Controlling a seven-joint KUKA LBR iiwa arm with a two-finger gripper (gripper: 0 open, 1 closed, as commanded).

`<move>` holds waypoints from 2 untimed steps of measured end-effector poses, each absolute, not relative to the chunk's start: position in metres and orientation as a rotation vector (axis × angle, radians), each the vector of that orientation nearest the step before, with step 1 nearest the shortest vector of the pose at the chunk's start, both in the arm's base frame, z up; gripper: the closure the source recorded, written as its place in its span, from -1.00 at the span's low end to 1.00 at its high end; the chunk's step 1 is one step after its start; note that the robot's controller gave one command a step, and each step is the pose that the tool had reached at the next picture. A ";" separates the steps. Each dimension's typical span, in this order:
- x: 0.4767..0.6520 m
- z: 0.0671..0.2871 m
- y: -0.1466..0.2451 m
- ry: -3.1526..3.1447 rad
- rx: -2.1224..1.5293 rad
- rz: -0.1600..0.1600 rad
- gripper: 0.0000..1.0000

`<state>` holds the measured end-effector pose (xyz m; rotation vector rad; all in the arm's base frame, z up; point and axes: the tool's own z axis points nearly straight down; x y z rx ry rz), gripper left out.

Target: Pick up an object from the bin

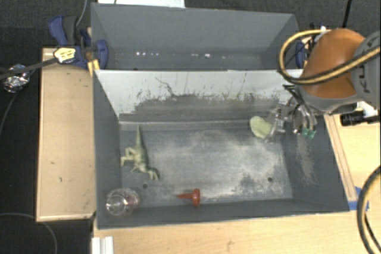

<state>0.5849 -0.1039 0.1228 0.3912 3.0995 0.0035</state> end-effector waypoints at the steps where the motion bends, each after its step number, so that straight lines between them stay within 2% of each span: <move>1: 0.586 0.134 -0.104 3.096 0.390 0.003 1.00; 2: 0.585 0.145 -0.104 3.099 0.390 0.004 1.00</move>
Offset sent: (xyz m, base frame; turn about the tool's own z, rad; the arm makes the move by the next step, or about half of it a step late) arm 0.0001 0.0000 0.0606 0.0000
